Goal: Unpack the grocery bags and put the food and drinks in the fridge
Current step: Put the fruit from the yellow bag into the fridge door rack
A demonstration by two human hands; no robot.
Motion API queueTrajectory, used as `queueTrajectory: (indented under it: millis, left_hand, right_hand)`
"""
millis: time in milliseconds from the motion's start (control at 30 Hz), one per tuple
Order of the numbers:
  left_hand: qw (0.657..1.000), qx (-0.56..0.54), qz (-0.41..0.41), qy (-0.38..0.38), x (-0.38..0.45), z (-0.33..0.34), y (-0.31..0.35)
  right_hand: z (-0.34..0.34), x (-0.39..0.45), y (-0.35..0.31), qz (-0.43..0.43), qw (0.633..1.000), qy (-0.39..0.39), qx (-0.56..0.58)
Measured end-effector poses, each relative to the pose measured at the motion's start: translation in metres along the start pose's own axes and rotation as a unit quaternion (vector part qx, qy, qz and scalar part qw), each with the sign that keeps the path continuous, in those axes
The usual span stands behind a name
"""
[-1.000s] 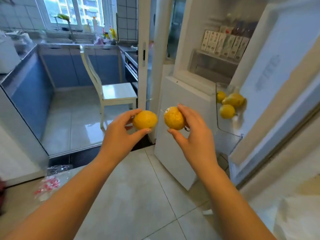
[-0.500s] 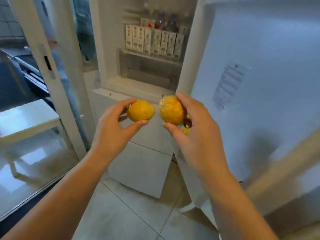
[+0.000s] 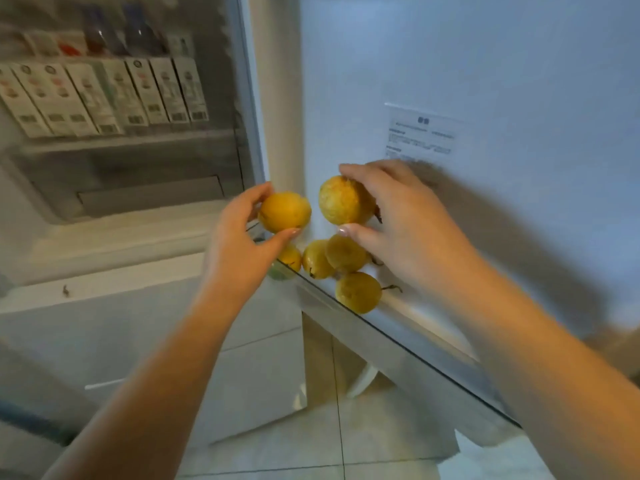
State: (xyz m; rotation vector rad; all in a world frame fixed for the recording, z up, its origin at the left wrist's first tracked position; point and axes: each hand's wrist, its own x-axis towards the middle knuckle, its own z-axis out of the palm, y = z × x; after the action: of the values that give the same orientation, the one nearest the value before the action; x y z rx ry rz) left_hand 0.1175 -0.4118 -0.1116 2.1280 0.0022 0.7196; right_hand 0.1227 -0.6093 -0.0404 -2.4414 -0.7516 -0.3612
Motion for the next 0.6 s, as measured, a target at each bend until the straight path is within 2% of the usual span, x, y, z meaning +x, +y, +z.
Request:
queueTrajectory:
  millis: [167,333,600]
  left_hand:
    - [0.999,0.020,-0.011,-0.032,0.012,0.006,-0.009]
    - [0.997,0.002,-0.007,-0.070,0.017,0.008,-0.015]
    - [0.997,0.022,0.014,-0.077,0.018,0.008,-0.022]
  right_hand:
    - [0.020,0.022,-0.003,0.002,0.996,-0.018,-0.089]
    - [0.040,0.024,-0.002,0.006,0.992,-0.016,-0.122]
    - [0.049,0.021,0.000,0.005,0.986,-0.042,-0.162]
